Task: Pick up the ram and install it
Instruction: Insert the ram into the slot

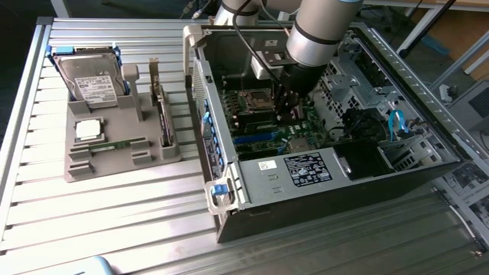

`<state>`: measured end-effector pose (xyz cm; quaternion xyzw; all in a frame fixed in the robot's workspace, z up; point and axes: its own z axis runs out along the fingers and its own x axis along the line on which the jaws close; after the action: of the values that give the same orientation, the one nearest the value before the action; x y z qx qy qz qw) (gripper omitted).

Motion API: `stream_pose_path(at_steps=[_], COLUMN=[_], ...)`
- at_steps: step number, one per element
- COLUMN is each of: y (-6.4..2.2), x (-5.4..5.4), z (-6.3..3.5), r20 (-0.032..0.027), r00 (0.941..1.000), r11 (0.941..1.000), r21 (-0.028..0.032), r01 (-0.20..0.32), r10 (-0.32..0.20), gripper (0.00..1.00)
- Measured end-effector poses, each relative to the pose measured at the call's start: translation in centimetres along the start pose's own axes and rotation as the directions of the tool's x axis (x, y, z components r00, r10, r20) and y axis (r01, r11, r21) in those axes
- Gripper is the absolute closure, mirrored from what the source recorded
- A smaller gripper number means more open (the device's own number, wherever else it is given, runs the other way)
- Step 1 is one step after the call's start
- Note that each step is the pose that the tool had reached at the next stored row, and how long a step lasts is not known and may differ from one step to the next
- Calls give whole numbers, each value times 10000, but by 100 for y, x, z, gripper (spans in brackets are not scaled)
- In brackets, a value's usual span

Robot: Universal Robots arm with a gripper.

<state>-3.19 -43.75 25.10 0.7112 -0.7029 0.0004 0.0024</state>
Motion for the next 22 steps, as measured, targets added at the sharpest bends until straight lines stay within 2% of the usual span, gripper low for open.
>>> stream_pose_path(at_steps=[11, 22], y=[-25, -23], x=[-141, -201], z=[1, 10], r20=[0, 1], r00=[10000, 9997], r11=[10000, 9997], r21=[-17, -18], r01=[0, -239], r10=[0, 239], gripper=[88, 88])
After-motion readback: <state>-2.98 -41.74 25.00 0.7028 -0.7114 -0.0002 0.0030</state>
